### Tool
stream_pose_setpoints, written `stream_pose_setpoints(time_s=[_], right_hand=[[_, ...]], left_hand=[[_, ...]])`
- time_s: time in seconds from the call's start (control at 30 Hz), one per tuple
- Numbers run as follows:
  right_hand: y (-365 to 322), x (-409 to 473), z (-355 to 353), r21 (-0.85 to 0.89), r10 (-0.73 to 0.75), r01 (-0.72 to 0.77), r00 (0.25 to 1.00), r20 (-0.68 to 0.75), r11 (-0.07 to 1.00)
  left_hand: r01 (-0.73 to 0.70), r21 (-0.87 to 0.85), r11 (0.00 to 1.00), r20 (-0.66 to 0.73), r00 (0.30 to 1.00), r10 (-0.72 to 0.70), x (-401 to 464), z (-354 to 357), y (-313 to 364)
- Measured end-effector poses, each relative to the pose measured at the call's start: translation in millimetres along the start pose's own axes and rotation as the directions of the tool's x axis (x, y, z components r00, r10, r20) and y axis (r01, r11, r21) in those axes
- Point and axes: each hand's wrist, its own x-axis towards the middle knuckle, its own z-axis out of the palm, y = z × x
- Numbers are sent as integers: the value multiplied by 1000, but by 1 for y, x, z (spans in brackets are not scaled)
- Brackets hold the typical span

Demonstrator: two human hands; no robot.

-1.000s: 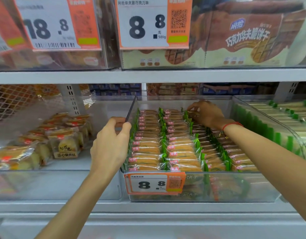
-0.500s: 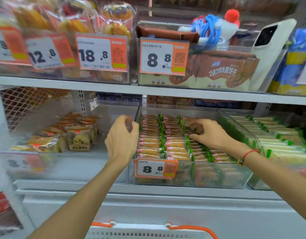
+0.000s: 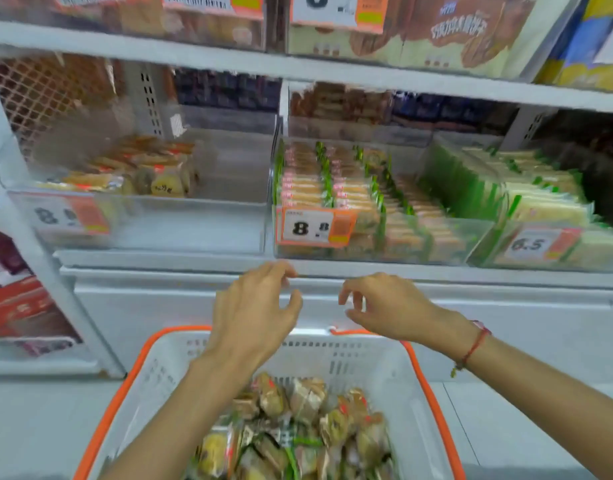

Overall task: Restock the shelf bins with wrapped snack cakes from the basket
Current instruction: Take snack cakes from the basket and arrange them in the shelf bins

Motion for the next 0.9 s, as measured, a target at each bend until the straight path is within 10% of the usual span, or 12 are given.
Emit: stream_pose_setpoints(time_s=[0.3, 0.47, 0.9], right_hand=[[-12, -17, 149, -123, 136, -92, 900, 414, 988], [-24, -40, 226, -105, -17, 96, 811, 584, 990], [-50, -30, 295, -249, -60, 191, 890, 452, 949]], left_hand=[[-107, 370, 923, 620, 768, -160, -84, 88, -84], [-305, 442, 843, 763, 622, -175, -128, 113, -125], [-132, 370, 919, 705, 684, -186, -146, 136, -148]])
